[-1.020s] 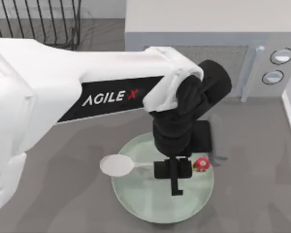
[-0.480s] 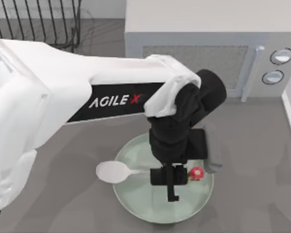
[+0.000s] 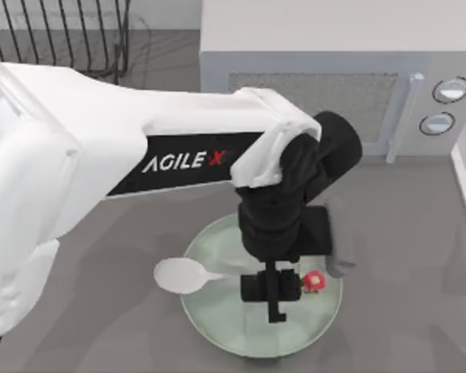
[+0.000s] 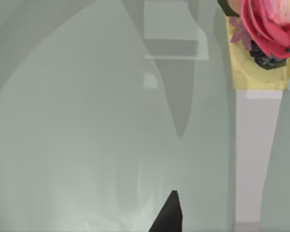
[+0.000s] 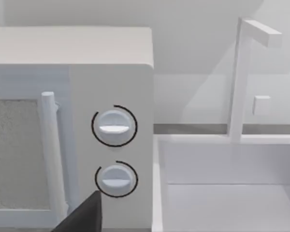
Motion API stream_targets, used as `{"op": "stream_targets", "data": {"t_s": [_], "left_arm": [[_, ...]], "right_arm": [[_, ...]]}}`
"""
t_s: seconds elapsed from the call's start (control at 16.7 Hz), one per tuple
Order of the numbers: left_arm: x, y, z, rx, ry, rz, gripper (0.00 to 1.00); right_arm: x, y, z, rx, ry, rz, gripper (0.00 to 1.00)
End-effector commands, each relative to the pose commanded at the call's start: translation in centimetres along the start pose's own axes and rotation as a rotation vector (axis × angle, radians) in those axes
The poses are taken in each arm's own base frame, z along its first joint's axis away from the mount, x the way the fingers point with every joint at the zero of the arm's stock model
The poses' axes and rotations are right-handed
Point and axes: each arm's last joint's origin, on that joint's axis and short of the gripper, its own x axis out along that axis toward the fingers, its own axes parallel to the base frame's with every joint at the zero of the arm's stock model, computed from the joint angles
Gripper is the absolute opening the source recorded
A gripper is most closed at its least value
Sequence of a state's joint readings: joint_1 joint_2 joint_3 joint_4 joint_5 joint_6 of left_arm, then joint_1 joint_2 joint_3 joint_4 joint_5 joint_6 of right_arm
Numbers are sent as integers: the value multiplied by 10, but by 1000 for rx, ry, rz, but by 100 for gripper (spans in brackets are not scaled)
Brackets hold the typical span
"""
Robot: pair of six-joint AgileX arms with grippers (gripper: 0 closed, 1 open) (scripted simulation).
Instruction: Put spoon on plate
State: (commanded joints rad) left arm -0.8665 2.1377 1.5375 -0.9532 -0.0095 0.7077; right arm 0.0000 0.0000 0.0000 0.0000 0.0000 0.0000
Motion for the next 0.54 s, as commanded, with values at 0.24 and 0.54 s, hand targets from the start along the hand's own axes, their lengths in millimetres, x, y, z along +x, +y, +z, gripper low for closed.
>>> {"op": "stream_targets", "data": {"t_s": [0.24,0.54], "left_arm": [[0,0,0,0,0,0,100],[0,0,0,0,0,0,100]], "right_arm": [[0,0,0,0,0,0,100],[0,0,0,0,0,0,100]]}}
